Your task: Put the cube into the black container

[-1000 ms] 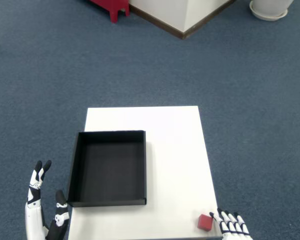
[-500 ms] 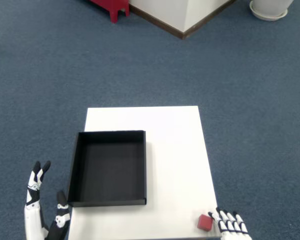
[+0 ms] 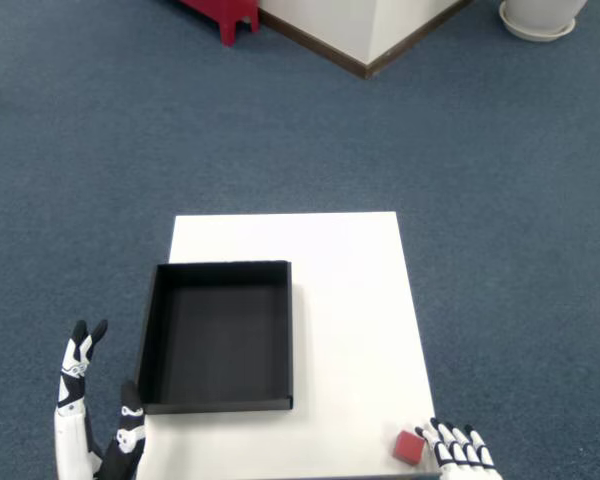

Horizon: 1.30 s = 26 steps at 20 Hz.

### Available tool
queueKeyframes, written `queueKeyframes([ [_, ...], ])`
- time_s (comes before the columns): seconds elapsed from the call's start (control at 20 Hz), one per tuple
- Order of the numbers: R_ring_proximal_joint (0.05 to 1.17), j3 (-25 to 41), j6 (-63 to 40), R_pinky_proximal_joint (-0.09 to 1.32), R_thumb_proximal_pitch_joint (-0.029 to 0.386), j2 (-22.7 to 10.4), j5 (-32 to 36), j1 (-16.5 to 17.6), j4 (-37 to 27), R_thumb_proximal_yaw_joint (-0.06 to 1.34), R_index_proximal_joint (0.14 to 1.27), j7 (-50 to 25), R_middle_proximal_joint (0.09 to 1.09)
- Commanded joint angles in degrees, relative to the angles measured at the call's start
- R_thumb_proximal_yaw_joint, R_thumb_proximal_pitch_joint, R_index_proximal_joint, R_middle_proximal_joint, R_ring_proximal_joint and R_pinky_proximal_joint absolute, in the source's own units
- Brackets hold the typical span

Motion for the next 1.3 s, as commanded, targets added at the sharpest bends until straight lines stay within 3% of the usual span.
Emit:
queueKeyframes([
  [0.05,0.22,-0.75,0.44,0.04,0.000,-0.60,1.04,-1.11,0.56,0.66,0.36,-0.74,0.19],
  [0.2,0.22,-0.94,0.77,0.04,0.011,-0.45,1.26,-1.25,0.55,0.68,0.43,-0.13,0.19],
  [0.35,0.22,-1.16,1.16,0.04,0.041,-0.48,1.55,-1.21,0.57,0.69,0.60,0.71,0.20],
  [0.45,0.22,-1.65,1.45,0.03,0.086,-0.72,2.16,-0.93,0.59,0.80,0.73,2.28,0.21],
  [0.5,0.22,-1.98,1.49,0.03,0.134,-0.83,2.55,-0.86,0.56,0.99,1.01,3.12,0.23],
  [0.55,0.22,-2.18,1.52,0.03,0.152,-0.86,2.78,-0.83,0.54,1.09,1.11,3.59,0.24],
  [0.6,0.22,-2.30,1.54,0.03,0.161,-0.87,2.91,-0.83,0.53,1.14,1.14,3.83,0.25],
  [0.7,0.23,-2.48,1.52,0.03,0.166,-0.88,3.11,-0.87,0.50,1.21,1.14,4.06,0.25],
  [0.9,0.23,-2.49,0.29,0.04,0.174,-0.94,3.05,-0.79,0.27,1.20,1.03,3.02,0.27],
  [1.3,0.22,-2.12,-1.27,0.03,0.180,-1.02,2.43,-0.67,0.23,1.20,1.02,0.75,0.27],
])
